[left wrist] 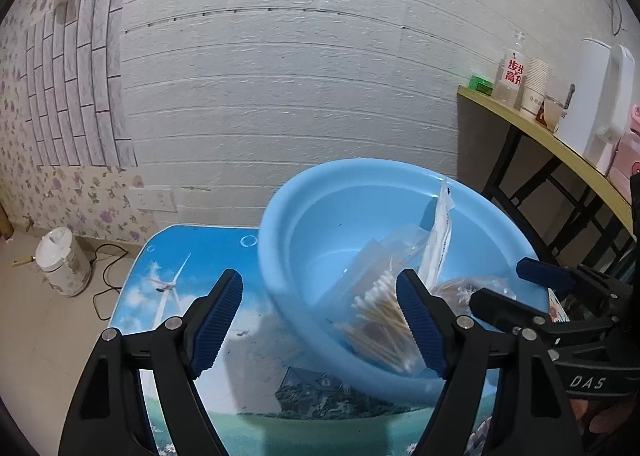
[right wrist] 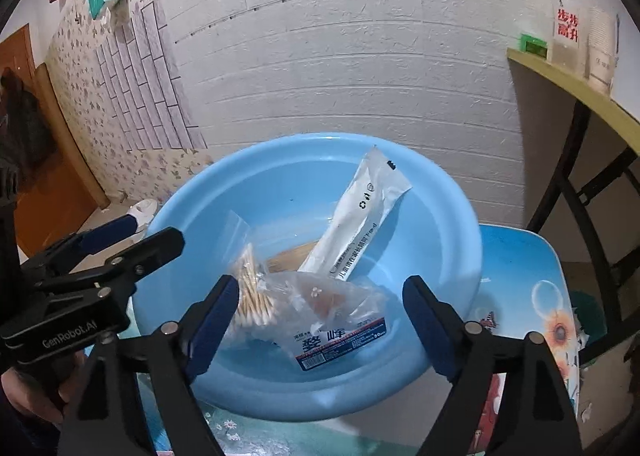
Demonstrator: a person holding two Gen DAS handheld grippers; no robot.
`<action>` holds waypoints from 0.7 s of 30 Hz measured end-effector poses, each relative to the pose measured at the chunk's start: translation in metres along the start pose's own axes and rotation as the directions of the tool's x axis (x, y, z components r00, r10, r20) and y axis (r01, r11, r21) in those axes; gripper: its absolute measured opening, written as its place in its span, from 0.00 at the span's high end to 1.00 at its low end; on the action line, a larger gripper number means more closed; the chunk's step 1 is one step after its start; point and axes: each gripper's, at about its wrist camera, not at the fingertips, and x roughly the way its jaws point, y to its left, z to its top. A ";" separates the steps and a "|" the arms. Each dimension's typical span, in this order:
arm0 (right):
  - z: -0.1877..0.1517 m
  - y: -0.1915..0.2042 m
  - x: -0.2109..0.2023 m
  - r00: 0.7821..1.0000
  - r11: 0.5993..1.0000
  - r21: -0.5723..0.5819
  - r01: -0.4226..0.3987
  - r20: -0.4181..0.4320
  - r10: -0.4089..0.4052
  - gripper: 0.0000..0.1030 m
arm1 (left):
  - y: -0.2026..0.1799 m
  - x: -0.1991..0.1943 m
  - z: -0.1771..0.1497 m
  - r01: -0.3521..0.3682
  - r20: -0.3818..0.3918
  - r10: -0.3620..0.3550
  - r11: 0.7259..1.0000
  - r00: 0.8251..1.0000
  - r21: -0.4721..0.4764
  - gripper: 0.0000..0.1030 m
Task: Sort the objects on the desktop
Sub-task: 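Withdraw both grippers from the basin toward the cream box and figure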
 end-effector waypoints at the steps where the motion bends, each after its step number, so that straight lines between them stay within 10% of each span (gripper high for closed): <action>1: 0.000 0.000 -0.001 1.000 1.000 0.001 -0.001 0.001 0.001 0.17 | 0.001 -0.001 -0.001 0.001 0.000 -0.001 1.000 1.000 -0.003 0.25; 21: -0.026 -0.010 -0.061 1.000 0.998 0.050 0.023 0.012 -0.024 0.17 | -0.028 -0.047 -0.027 0.016 -0.031 -0.016 1.000 0.999 0.009 0.08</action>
